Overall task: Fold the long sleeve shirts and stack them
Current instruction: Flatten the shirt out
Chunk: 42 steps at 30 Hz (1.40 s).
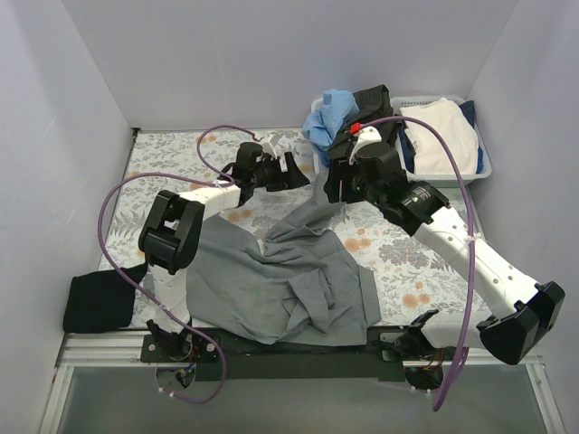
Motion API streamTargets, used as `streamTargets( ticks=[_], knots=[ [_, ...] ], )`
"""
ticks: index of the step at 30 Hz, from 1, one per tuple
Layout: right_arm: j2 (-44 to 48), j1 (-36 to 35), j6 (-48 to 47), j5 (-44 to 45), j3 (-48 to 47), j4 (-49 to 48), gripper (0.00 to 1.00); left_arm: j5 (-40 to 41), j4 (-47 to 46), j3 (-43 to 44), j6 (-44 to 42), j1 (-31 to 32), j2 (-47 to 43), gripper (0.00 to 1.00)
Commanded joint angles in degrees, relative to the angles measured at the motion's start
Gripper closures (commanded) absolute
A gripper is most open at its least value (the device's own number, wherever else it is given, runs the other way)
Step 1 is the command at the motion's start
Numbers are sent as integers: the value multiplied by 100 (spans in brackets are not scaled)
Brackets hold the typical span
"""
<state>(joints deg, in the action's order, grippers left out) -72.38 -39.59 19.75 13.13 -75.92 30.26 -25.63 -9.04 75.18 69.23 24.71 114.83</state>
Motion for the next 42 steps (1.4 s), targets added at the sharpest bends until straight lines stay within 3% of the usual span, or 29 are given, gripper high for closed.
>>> streamTargets(
  ticks=[1,7,14,17,19,20,21,22,26,34,42],
  knots=[
    [66,48,135,50,16,-91,32,-774,-616,-135,11,16,-347,20],
    [180,180,187,173,7,-91,32,-1453,-643,348,-85,201,215,18],
    [268,364,214,146,-11,-29,32,-1621,-547,919,-85,420,707,19],
    [312,426,222,146,24,-20,32,-1551,-275,1174,-146,473,918,26],
    [330,452,222,138,33,-12,32,-1481,-160,1227,-173,482,980,43],
    [330,470,222,138,42,-11,33,-1463,-134,1227,-208,482,980,56],
    [338,470,231,138,51,-3,32,-1280,-81,1227,-243,482,946,73],
    [330,479,231,129,60,-3,32,-1165,24,1210,-278,491,841,98],
    [330,523,249,103,77,-3,33,-427,314,973,-630,482,245,100],
    [216,540,196,24,95,-81,33,1594,490,-380,-991,403,-1462,100],
    [-162,549,47,-442,165,-108,33,4328,728,-741,-675,157,-2061,100]
  ],
)
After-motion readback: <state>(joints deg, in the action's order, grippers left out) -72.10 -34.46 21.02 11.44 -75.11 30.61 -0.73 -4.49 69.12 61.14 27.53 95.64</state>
